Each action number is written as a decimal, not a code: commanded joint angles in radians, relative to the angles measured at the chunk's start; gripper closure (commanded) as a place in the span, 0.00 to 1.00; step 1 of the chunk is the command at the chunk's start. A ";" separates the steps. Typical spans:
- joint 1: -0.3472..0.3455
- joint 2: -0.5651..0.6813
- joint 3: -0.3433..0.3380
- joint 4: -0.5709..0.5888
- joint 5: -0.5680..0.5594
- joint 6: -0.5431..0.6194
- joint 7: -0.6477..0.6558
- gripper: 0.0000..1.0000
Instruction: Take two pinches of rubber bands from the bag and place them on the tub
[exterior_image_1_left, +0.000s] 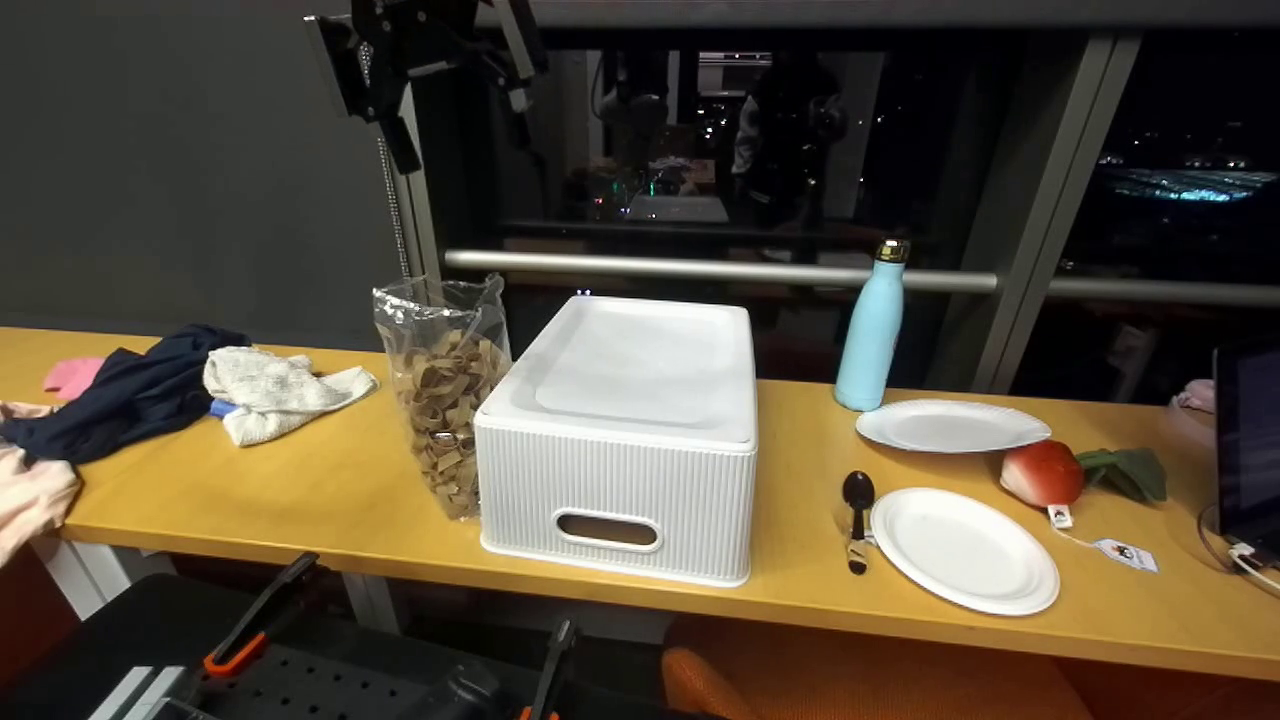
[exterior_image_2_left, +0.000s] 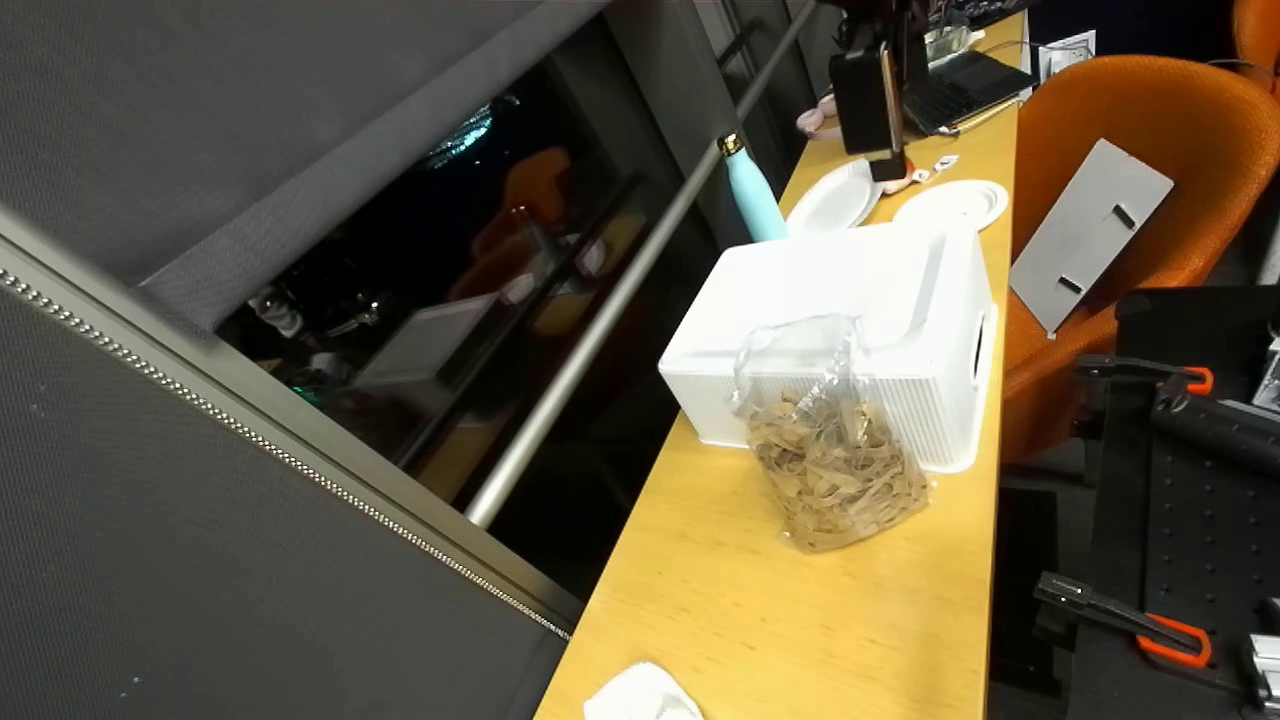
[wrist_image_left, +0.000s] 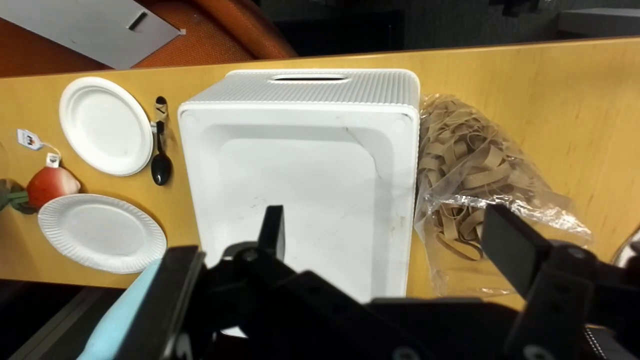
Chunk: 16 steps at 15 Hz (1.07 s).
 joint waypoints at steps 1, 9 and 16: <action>0.011 0.033 -0.016 -0.006 0.009 0.083 -0.033 0.27; 0.034 0.206 -0.020 0.070 0.031 0.258 -0.153 0.88; 0.077 0.364 -0.014 0.168 0.164 0.360 -0.292 1.00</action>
